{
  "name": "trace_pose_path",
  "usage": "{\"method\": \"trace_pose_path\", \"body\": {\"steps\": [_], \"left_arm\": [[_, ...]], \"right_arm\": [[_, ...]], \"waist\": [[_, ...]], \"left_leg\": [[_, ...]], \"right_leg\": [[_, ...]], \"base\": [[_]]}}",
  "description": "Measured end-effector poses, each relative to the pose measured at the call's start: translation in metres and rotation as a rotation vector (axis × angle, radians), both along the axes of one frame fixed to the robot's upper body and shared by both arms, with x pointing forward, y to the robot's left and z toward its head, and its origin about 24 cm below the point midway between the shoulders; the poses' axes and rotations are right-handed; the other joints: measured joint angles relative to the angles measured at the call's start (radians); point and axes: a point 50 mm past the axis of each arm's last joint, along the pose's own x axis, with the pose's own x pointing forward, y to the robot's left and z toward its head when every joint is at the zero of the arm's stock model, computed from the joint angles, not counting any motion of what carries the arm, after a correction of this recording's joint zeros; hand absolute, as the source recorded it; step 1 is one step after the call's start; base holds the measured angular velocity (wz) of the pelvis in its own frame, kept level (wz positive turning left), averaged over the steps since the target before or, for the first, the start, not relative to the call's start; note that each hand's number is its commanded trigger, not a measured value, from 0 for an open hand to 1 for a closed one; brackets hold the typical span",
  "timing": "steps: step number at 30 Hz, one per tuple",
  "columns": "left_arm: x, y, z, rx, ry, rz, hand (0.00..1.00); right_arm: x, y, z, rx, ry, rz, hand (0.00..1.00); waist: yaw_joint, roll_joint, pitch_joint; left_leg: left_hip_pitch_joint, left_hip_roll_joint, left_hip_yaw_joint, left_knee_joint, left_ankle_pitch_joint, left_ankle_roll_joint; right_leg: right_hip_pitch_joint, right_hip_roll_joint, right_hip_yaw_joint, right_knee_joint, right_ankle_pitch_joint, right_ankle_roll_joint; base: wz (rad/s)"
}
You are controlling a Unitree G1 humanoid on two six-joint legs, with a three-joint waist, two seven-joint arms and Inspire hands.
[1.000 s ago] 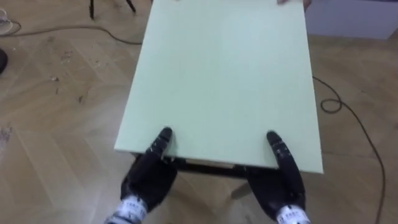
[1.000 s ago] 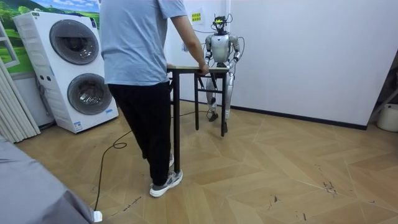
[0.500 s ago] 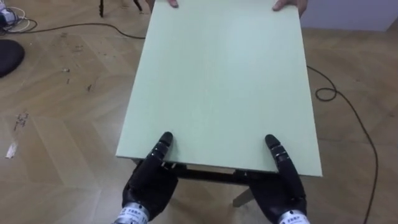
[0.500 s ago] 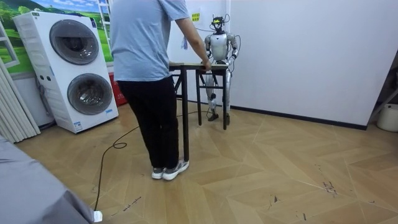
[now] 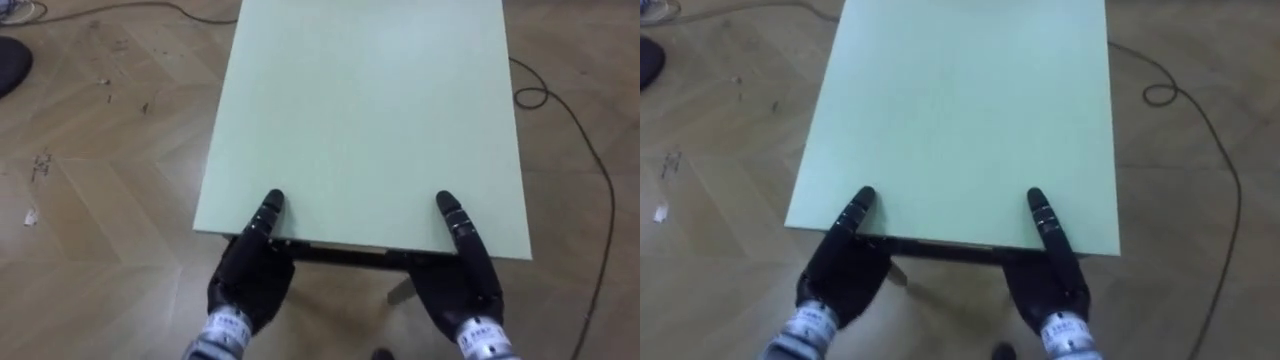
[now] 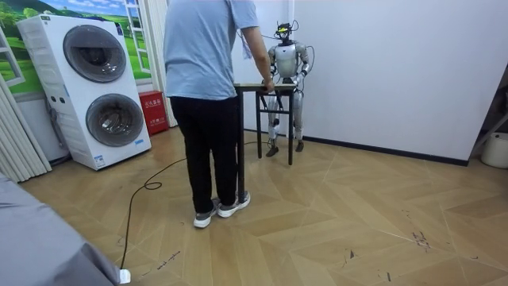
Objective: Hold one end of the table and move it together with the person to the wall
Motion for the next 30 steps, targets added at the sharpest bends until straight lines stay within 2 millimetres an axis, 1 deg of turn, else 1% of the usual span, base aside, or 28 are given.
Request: {"method": "trace_pose_path", "body": {"steps": [1,2,3,4,5,6,7,8,9,10,11,12,13,14,15,18,19,25,30], "left_arm": [[-0.001,0.0,-0.002,0.0,0.009,-0.001,1.0],[-0.003,0.001,-0.004,0.005,0.018,-0.001,1.0],[-0.004,0.001,-0.004,0.004,0.023,0.0,1.0],[-0.004,0.001,-0.005,0.005,0.028,0.0,1.0],[-0.004,0.001,-0.006,0.005,0.03,0.001,1.0],[-0.005,0.001,-0.006,0.003,0.037,-0.003,1.0],[-0.006,-0.001,-0.007,-0.004,0.044,-0.005,1.0],[-0.008,-0.001,-0.008,-0.004,0.05,-0.006,1.0],[-0.01,-0.002,-0.009,0.004,0.059,-0.017,1.0],[-0.01,-0.003,-0.01,0.01,0.061,-0.026,1.0],[-0.011,-0.004,-0.01,0.018,0.06,-0.036,1.0],[-0.011,-0.003,-0.01,0.021,0.063,-0.041,1.0],[-0.011,-0.003,-0.01,0.022,0.064,-0.044,1.0],[-0.012,-0.004,-0.011,0.018,0.068,-0.042,1.0],[-0.013,-0.005,-0.011,0.016,0.072,-0.04,1.0],[-0.014,0.002,-0.012,0.032,0.076,-0.04,1.0],[-0.014,0.004,-0.012,0.037,0.078,-0.042,1.0],[-0.015,0.007,-0.009,0.041,0.065,-0.035,1.0],[-0.019,0.01,-0.008,0.05,0.062,-0.021,1.0]], "right_arm": [[-0.001,0.0,-0.002,-0.003,0.007,0.001,1.0],[-0.002,0.0,-0.003,-0.003,0.014,0.003,1.0],[-0.002,0.0,-0.004,-0.005,0.018,0.008,1.0],[-0.003,0.0,-0.005,-0.002,0.026,0.008,1.0],[-0.004,0.0,-0.005,-0.003,0.028,0.008,1.0],[-0.004,-0.001,-0.005,-0.006,0.031,0.005,1.0],[-0.005,-0.001,-0.006,-0.01,0.036,0.004,1.0],[-0.008,-0.002,-0.007,-0.009,0.044,0.001,1.0],[-0.014,-0.003,-0.01,-0.001,0.062,-0.018,1.0],[-0.017,-0.003,-0.012,0.006,0.068,-0.028,1.0],[-0.021,-0.004,-0.013,0.018,0.071,-0.044,1.0],[-0.022,-0.004,-0.014,0.019,0.073,-0.045,1.0],[-0.022,-0.003,-0.014,0.017,0.073,-0.042,1.0],[-0.023,-0.002,-0.014,0.013,0.074,-0.04,1.0],[-0.023,-0.003,-0.014,0.009,0.076,-0.041,1.0],[-0.024,0.0,-0.016,0.028,0.089,-0.039,1.0],[-0.025,0.003,-0.016,0.033,0.094,-0.032,1.0],[-0.025,0.005,-0.016,0.037,0.083,-0.039,1.0],[-0.025,0.009,-0.016,0.045,0.079,-0.027,1.0]], "waist": [[0.0,-0.001,-0.0006],[0.0,-0.005,0.0002],[0.0,-0.016,0.0001],[-0.002,-0.031,-0.0009],[-0.002,-0.038,-0.001],[-0.006,-0.046,-0.0038],[-0.014,-0.048,-0.0017],[-0.021,-0.047,-0.0013],[-0.039,-0.045,-0.0004],[-0.042,-0.046,-0.0006],[-0.042,-0.049,-0.0013],[-0.038,-0.052,-0.0011],[-0.032,-0.054,-0.0006],[-0.017,-0.054,-0.0007],[0.002,-0.048,-0.0009],[0.009,-0.054,-0.0009],[0.02,-0.054,-0.0009],[0.025,-0.057,-0.0013],[0.034,-0.057,-0.0012]], "left_leg": [[0.001,-0.004,0.004,-0.002,0.006,0.003],[-0.002,-0.014,0.015,-0.001,0.015,0.008],[-0.007,-0.031,0.025,-0.001,0.026,0.016],[-0.016,-0.049,0.032,-0.001,0.04,0.028],[-0.022,-0.06,0.035,-0.001,0.046,0.034],[-0.038,-0.073,0.038,0.002,0.058,0.047],[-0.047,-0.074,0.046,0.003,0.07,0.064],[-0.049,-0.071,0.05,0.008,0.073,0.067],[-0.048,-0.049,0.074,0.007,0.08,0.066],[-0.047,-0.036,0.091,0.0,0.086,0.063],[-0.041,-0.017,0.136,-0.022,0.108,0.049],[-0.035,-0.019,0.156,-0.039,0.124,0.04],[-0.033,-0.024,0.159,-0.04,0.126,0.039],[-0.025,-0.033,0.165,-0.043,0.128,0.036],[-0.018,-0.031,0.174,-0.059,0.137,0.035],[0.008,-0.02,0.175,-0.106,0.164,0.031],[0.015,-0.019,0.181,-0.116,0.169,0.03],[0.008,-0.011,0.183,-0.116,0.17,0.03],[0.007,-0.001,0.173,-0.117,0.168,0.023]], "right_leg": [[0.006,-0.002,0.001,-0.012,0.012,0.002],[0.013,-0.007,0.01,-0.038,0.038,0.005],[0.014,-0.02,0.015,-0.055,0.06,0.009],[0.015,-0.031,0.026,-0.075,0.085,0.019],[0.015,-0.036,0.034,-0.09,0.102,0.03],[0.019,-0.049,0.045,-0.124,0.132,0.077],[0.024,-0.066,0.046,-0.123,0.136,0.131],[0.024,-0.07,0.048,-0.079,0.104,0.125],[0.028,-0.091,0.04,0.07,-0.017,0.09],[0.041,-0.097,0.042,0.135,-0.076,0.086],[0.076,-0.108,0.047,0.204,-0.157,0.104],[0.113,-0.112,0.058,0.2,-0.193,0.121],[0.124,-0.103,0.068,0.174,-0.197,0.124],[0.142,-0.094,0.068,0.123,-0.195,0.116],[0.158,-0.075,0.073,0.07,-0.169,0.092],[0.206,-0.049,0.074,-0.029,-0.12,0.087],[0.213,-0.043,0.079,-0.049,-0.111,0.087],[0.221,-0.032,0.077,-0.083,-0.095,0.086],[0.228,-0.024,0.063,-0.099,-0.093,0.082]], "base": [[-0.07],[-0.07],[-0.05],[0.0],[0.0],[0.09],[0.18],[0.49],[0.53],[0.62],[0.32],[0.13],[-0.21],[-0.43],[-0.43],[-0.14],[-0.14],[-0.03],[0.03]]}}
